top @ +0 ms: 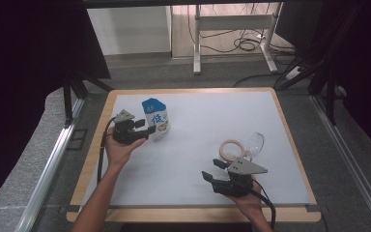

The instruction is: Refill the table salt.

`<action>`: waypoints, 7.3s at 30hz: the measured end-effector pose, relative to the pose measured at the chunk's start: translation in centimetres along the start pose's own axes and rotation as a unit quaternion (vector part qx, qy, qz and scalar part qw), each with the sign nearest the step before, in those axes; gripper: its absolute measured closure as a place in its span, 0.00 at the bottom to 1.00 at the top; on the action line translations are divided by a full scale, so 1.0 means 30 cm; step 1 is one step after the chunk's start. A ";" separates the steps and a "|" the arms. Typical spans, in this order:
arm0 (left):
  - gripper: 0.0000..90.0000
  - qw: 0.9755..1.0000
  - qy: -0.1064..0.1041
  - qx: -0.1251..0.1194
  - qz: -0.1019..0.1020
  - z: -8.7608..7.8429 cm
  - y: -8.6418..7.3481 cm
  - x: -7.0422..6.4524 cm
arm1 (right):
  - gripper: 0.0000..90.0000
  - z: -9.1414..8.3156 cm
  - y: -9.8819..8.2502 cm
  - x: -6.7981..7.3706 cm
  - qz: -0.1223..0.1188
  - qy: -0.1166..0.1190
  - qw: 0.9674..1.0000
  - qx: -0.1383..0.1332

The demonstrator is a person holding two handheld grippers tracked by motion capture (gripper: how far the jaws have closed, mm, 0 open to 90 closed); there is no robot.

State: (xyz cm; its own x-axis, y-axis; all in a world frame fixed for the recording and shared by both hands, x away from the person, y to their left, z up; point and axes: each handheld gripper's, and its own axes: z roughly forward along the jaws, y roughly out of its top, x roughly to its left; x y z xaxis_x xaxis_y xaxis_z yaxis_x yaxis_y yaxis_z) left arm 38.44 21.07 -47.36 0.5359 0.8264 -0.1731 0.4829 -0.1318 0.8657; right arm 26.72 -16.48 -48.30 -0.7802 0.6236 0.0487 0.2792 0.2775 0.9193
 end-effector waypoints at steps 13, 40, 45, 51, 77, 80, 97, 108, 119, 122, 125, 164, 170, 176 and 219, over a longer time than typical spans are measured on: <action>0.67 1.000 -0.002 -0.010 0.000 0.086 0.071 0.049 | 0.44 -0.004 -0.004 -0.004 0.000 -0.001 1.000 0.002; 0.99 0.999 -0.005 -0.046 0.027 0.110 0.060 0.038 | 0.44 -0.004 -0.005 -0.008 0.000 -0.008 1.000 -0.004; 0.99 0.998 -0.010 -0.048 0.031 0.109 0.071 0.026 | 0.44 -0.006 -0.006 -0.010 0.003 -0.009 1.000 -0.008; 1.00 0.998 -0.022 -0.049 0.033 0.088 0.088 0.012 | 0.44 -0.008 -0.007 -0.013 0.003 -0.011 1.000 -0.012; 1.00 0.995 -0.072 -0.057 0.040 -0.020 0.118 -0.069 | 0.44 0.033 0.020 0.011 -0.007 -0.002 1.000 -0.016; 1.00 0.995 -0.076 -0.057 0.039 -0.027 0.115 -0.082 | 0.44 0.043 0.022 0.012 -0.010 0.001 1.000 -0.014; 1.00 0.993 -0.095 -0.054 0.043 -0.022 0.095 -0.128 | 0.44 0.097 0.040 0.027 -0.013 0.008 1.000 -0.009; 1.00 0.993 -0.095 -0.054 0.046 -0.033 0.096 -0.146 | 0.44 0.123 0.041 0.022 -0.011 0.005 1.000 -0.007; 1.00 0.992 -0.099 -0.057 0.047 -0.042 0.090 -0.162 | 0.44 0.146 0.039 0.028 -0.013 0.002 1.000 0.001; 1.00 0.992 -0.101 -0.056 0.050 -0.045 0.088 -0.168 | 0.44 0.153 0.038 0.028 -0.012 0.004 1.000 0.002; 1.00 0.992 -0.103 -0.057 0.050 -0.047 0.086 -0.171 | 0.44 0.158 0.036 0.030 -0.014 0.004 1.000 0.004; 1.00 0.986 -0.146 -0.059 0.059 -0.064 0.086 -0.270 | 0.42 0.206 0.011 0.047 -0.015 -0.001 0.999 0.028; 1.00 0.984 -0.156 -0.059 0.066 -0.077 0.090 -0.298 | 0.42 0.218 0.001 0.052 -0.016 -0.004 0.999 0.034; 1.00 0.981 -0.169 -0.062 0.066 -0.095 0.091 -0.320 | 0.41 0.239 -0.010 0.062 -0.021 -0.013 0.999 0.046; 1.00 0.974 -0.211 -0.048 0.062 -0.076 0.123 -0.415 | 0.44 0.275 -0.032 0.082 -0.090 -0.084 0.992 0.018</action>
State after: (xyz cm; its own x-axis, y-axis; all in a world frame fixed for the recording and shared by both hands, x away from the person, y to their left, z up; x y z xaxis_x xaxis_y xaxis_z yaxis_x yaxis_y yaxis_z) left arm 31.98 11.54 -40.95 0.8323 0.5065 -0.2253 0.3411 -0.1475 0.9284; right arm 29.14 -9.17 -52.28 -0.7162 0.6734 -0.1836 0.1663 0.4201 0.8921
